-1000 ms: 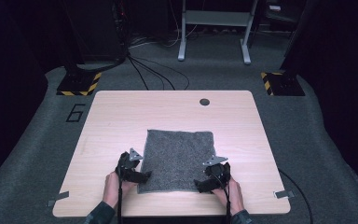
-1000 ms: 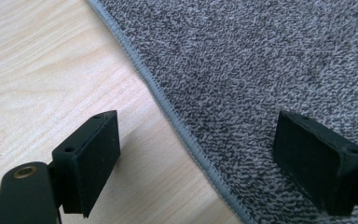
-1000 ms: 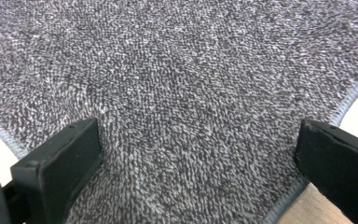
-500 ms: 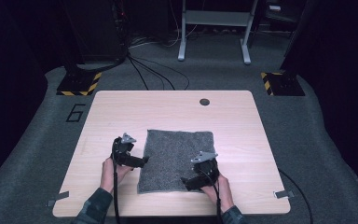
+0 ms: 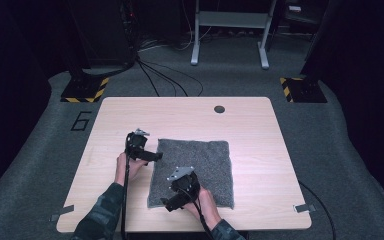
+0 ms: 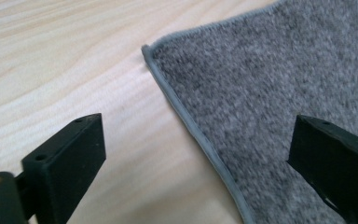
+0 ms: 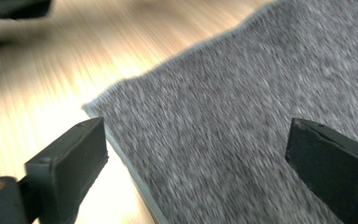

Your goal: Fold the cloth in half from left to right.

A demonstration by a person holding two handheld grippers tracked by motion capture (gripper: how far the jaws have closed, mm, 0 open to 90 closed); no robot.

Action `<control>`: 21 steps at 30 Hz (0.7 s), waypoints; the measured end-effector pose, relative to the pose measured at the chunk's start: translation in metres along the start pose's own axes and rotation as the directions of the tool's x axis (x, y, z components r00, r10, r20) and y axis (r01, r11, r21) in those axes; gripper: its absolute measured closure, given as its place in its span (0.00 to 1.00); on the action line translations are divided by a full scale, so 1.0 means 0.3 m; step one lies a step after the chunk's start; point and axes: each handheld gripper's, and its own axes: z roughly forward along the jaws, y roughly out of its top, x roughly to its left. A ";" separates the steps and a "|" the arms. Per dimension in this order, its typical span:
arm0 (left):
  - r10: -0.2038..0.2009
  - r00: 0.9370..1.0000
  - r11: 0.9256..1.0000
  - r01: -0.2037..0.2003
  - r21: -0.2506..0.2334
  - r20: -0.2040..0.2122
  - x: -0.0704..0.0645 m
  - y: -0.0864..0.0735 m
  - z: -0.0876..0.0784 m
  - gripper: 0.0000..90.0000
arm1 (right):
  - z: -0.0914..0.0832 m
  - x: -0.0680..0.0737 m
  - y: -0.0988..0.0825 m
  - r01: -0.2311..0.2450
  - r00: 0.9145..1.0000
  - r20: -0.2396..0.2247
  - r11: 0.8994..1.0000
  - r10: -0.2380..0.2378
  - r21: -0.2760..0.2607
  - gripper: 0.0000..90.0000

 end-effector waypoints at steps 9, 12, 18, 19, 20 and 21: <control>-0.045 0.999 0.999 0.045 -0.026 -0.002 0.056 0.047 0.042 0.12 | 0.047 0.047 0.048 0.030 0.999 -0.026 1.000 -0.030 0.004 0.19; -0.036 0.999 0.999 0.036 -0.020 0.000 0.065 0.063 0.045 0.15 | 0.068 0.064 0.058 0.035 0.999 -0.033 0.999 -0.035 0.009 0.27; -0.035 0.999 0.998 0.035 -0.053 -0.009 0.064 0.082 0.059 0.18 | 0.101 0.107 0.068 0.079 0.996 -0.055 0.997 -0.077 0.026 0.44; -0.031 1.000 0.999 0.030 -0.044 -0.006 0.063 0.084 0.063 0.19 | 0.108 0.116 0.068 0.085 0.995 -0.050 0.996 -0.083 0.025 0.47; -0.025 1.000 0.999 0.025 -0.042 -0.008 0.063 0.085 0.070 0.20 | 0.114 0.124 0.069 0.097 0.994 -0.050 0.995 -0.095 0.034 0.49; -0.020 1.000 0.999 0.019 -0.042 -0.014 0.063 0.084 0.078 0.22 | 0.119 0.129 0.070 0.102 0.993 -0.060 0.994 -0.099 0.049 0.50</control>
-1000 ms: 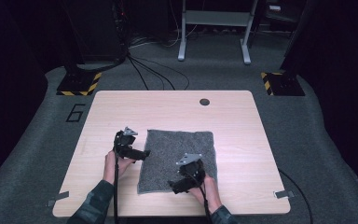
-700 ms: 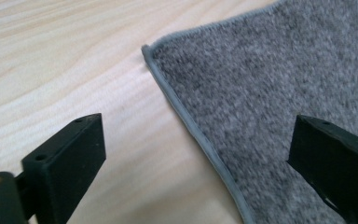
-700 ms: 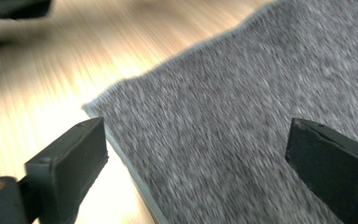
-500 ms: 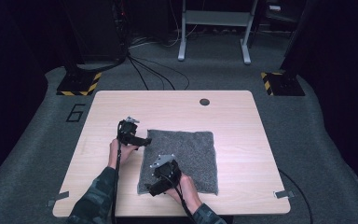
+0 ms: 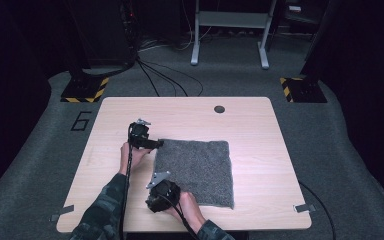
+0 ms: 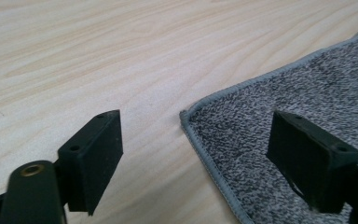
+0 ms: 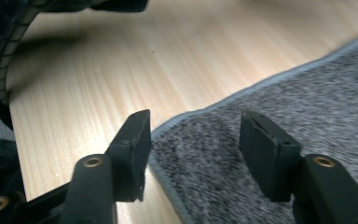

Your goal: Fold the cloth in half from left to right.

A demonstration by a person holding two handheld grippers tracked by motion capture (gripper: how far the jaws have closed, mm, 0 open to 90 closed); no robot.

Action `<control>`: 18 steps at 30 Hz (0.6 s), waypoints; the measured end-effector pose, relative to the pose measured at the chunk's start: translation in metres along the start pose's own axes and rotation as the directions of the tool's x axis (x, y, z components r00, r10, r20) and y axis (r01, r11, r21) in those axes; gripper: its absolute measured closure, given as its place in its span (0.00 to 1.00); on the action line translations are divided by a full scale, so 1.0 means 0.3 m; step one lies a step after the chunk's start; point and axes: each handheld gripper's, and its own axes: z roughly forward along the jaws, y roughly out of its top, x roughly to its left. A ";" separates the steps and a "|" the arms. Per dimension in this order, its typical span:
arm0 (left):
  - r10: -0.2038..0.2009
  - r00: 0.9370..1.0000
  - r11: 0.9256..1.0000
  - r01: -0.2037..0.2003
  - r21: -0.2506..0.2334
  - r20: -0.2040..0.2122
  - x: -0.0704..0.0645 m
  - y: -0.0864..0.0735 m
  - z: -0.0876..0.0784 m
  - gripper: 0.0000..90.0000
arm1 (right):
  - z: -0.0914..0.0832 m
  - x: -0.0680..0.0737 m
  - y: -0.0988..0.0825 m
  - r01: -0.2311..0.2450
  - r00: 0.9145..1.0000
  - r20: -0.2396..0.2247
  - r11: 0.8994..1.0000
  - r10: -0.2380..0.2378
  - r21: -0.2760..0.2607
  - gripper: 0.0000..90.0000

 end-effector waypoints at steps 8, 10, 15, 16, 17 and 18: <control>0.018 1.000 1.000 -0.019 0.012 0.010 0.006 -0.009 0.041 0.37 | 0.031 0.025 0.012 0.012 1.000 -0.009 1.000 -0.012 0.005 0.64; 0.021 1.000 1.000 -0.021 0.011 0.014 0.004 -0.011 0.048 0.42 | 0.034 0.028 0.012 0.017 1.000 -0.003 1.000 -0.017 0.019 0.69; 0.041 0.999 0.999 -0.041 0.008 0.013 0.003 -0.011 0.051 0.57 | 0.038 0.024 0.006 0.019 1.000 0.010 1.000 -0.019 0.014 0.80; 0.048 0.999 0.999 -0.048 0.006 0.013 0.002 -0.012 0.051 0.60 | 0.036 0.023 0.004 0.011 1.000 0.008 1.000 -0.012 0.017 0.83; 0.047 0.999 0.999 -0.047 0.004 0.018 0.000 -0.013 0.052 0.63 | 0.035 0.020 0.002 0.011 1.000 0.011 1.000 -0.012 0.014 0.86; 0.040 0.999 0.999 -0.040 -0.001 0.018 -0.005 -0.014 0.054 0.66 | 0.031 0.017 0.002 0.008 1.000 0.009 1.000 -0.008 0.022 0.88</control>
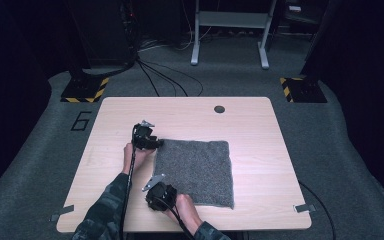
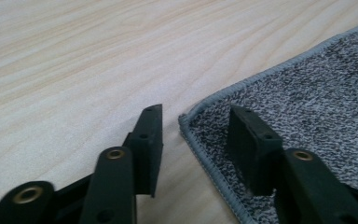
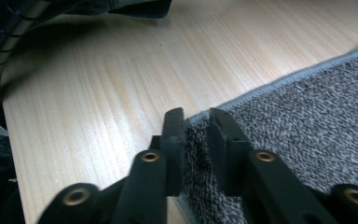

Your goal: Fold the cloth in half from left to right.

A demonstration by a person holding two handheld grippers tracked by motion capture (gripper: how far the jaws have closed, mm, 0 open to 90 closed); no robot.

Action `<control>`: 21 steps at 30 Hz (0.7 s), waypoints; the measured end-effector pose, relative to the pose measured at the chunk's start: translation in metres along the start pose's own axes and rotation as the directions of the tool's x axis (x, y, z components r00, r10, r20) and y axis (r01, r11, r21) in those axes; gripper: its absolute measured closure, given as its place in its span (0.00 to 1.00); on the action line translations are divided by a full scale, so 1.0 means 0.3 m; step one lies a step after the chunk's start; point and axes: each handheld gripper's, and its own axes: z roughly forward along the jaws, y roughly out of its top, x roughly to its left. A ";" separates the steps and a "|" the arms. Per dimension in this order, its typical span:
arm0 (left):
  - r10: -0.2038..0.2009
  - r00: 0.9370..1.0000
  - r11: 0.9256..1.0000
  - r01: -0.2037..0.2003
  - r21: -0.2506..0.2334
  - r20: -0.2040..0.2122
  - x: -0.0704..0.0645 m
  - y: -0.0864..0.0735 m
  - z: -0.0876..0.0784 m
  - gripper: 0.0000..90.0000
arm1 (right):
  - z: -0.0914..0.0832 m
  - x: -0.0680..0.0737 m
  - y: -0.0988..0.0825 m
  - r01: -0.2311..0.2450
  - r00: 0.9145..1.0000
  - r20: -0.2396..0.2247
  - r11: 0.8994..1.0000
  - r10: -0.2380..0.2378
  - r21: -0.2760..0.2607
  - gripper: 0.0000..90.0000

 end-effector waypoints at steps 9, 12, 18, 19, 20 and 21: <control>0.019 1.000 0.999 -0.020 -0.026 -0.019 -0.024 -0.011 0.007 0.93 | -0.009 -0.001 -0.023 -0.003 1.000 -0.001 1.000 0.003 -0.023 0.97; -0.002 1.000 0.999 0.001 -0.047 -0.027 -0.028 -0.018 0.009 0.97 | -0.015 -0.004 -0.031 -0.011 1.000 -0.011 1.000 0.011 -0.028 0.98; -0.016 0.999 0.998 0.014 -0.058 -0.037 -0.033 -0.019 0.008 0.98 | -0.040 -0.020 -0.059 -0.040 0.999 -0.015 0.998 0.039 -0.042 0.98; -0.015 0.999 0.998 0.013 -0.057 -0.039 -0.033 -0.018 0.007 0.98 | -0.047 -0.027 -0.064 -0.034 0.999 -0.015 0.998 0.033 -0.056 0.98; -0.002 0.999 0.999 0.000 -0.047 -0.040 -0.031 -0.017 0.003 0.98 | -0.057 -0.029 -0.068 -0.049 0.999 -0.014 0.997 0.048 -0.058 0.98; -0.006 0.999 0.999 0.004 -0.049 -0.042 -0.034 -0.016 0.003 0.98 | -0.063 -0.032 -0.071 -0.054 0.998 -0.015 0.996 0.053 -0.070 0.98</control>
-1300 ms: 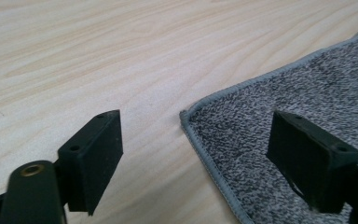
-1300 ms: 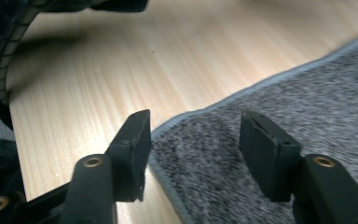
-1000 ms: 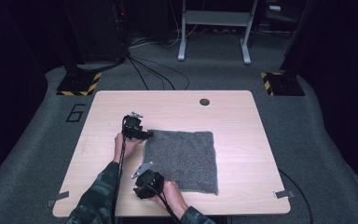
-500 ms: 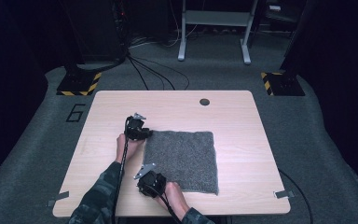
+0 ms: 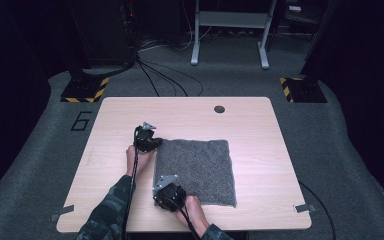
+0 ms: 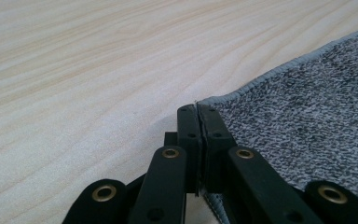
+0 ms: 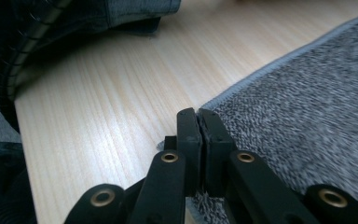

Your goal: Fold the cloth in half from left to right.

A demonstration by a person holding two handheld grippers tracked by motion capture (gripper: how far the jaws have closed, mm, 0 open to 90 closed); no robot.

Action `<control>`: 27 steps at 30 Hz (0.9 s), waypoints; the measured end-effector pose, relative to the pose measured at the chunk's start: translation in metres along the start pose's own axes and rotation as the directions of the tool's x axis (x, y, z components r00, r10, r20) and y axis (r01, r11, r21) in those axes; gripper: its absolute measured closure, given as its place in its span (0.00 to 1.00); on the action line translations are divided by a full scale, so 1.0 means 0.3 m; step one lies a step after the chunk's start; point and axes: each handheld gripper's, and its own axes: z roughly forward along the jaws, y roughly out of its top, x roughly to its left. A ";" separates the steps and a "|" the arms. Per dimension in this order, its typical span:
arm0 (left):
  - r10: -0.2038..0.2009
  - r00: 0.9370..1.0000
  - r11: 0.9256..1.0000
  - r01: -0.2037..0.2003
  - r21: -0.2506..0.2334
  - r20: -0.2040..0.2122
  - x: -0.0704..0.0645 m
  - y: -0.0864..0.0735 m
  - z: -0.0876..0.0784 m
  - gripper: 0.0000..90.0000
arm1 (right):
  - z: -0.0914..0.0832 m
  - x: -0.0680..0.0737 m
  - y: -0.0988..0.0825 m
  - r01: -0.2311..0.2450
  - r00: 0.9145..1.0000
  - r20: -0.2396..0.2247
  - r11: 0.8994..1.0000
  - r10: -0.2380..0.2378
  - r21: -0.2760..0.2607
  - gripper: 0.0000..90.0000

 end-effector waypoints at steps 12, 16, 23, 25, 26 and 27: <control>0.005 1.000 1.000 -0.005 -0.016 -0.008 0.003 0.037 -0.041 0.98 | -0.105 -0.013 0.009 -0.039 0.999 -0.038 0.992 0.034 -0.118 0.98; -0.001 1.000 1.000 0.001 -0.016 -0.004 0.004 0.051 -0.061 0.99 | -0.133 -0.017 0.012 -0.051 0.998 -0.041 0.989 0.045 -0.142 0.98; 0.023 1.000 0.999 -0.023 -0.022 -0.009 -0.005 0.067 -0.076 0.99 | -0.171 -0.022 0.019 -0.047 0.998 -0.041 0.983 0.041 -0.175 0.98; 0.039 0.999 0.999 -0.039 -0.014 -0.010 -0.003 0.073 -0.084 0.99 | -0.177 -0.023 0.022 -0.051 0.998 -0.049 0.982 0.042 -0.182 0.98; 0.026 1.000 0.999 -0.026 -0.022 -0.009 -0.005 0.075 -0.085 0.99 | -0.180 -0.023 0.023 -0.049 0.998 -0.049 0.981 0.041 -0.186 0.98; 0.034 0.999 0.999 -0.034 -0.015 -0.006 -0.003 0.079 -0.092 0.99 | -0.181 -0.022 0.025 -0.052 0.998 -0.048 0.980 0.043 -0.193 0.98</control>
